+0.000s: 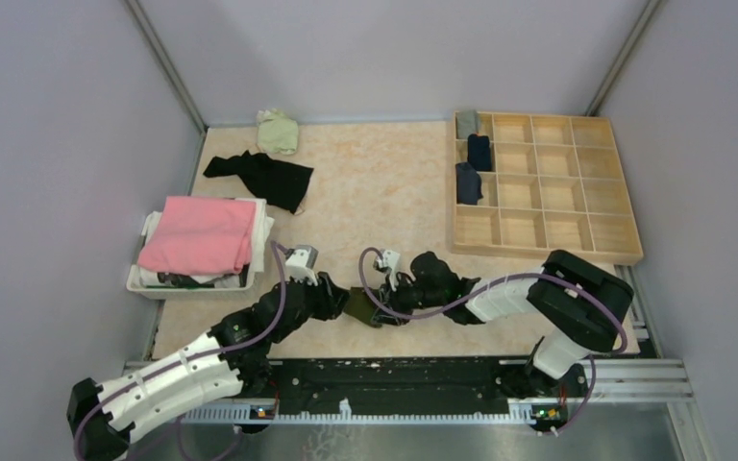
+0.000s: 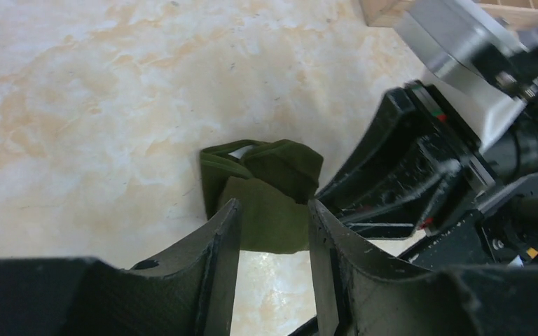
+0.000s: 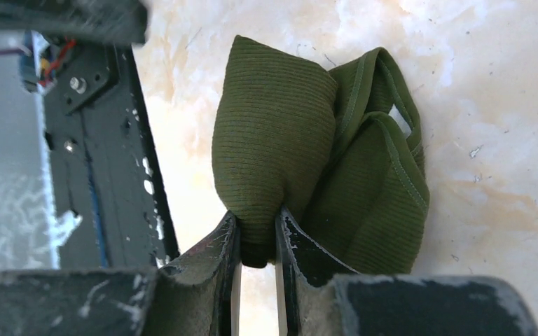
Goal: Roll the underwear
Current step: Roll the underwear to the center of the board.
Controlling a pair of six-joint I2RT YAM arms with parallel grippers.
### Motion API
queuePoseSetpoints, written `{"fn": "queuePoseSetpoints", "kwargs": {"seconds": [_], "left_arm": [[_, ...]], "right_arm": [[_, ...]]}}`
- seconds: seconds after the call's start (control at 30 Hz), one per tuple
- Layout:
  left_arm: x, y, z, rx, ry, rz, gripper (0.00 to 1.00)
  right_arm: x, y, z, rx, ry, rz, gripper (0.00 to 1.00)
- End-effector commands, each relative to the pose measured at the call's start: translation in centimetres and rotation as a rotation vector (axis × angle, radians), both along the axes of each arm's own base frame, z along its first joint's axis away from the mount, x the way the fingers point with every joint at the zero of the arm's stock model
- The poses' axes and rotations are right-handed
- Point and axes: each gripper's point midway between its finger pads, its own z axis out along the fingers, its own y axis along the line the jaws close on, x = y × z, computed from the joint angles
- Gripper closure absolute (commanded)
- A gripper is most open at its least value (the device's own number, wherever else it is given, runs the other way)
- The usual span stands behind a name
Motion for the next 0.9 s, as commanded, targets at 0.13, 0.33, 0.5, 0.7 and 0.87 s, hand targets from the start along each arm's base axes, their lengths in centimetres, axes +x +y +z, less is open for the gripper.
{"fn": "queuePoseSetpoints", "kwargs": {"seconds": [0.13,0.33,0.5,0.7,0.87], "left_arm": [[-1.1,-3.2,2.4,-0.083,-0.108,-0.205,0.59],[-1.4,-4.6,1.7,-0.076,-0.107,-0.272,0.63],[-0.9,-5.1,0.6,-0.037,-0.087,-0.276,0.66],[-0.3,-5.3,0.0,-0.016,-0.082,-0.258,0.68],[-0.1,-5.5,-0.5,-0.008,-0.077,-0.256,0.68]], "right_arm": [[0.5,-0.2,0.3,0.045,0.326,-0.153,1.0],[1.2,-0.8,-0.3,0.048,0.468,-0.247,1.0],[1.7,-1.4,-1.0,0.039,0.514,-0.303,1.0],[2.1,-2.6,-1.6,0.032,0.54,-0.355,1.0],[2.1,-2.9,-1.7,0.023,0.551,-0.368,1.0]]}}
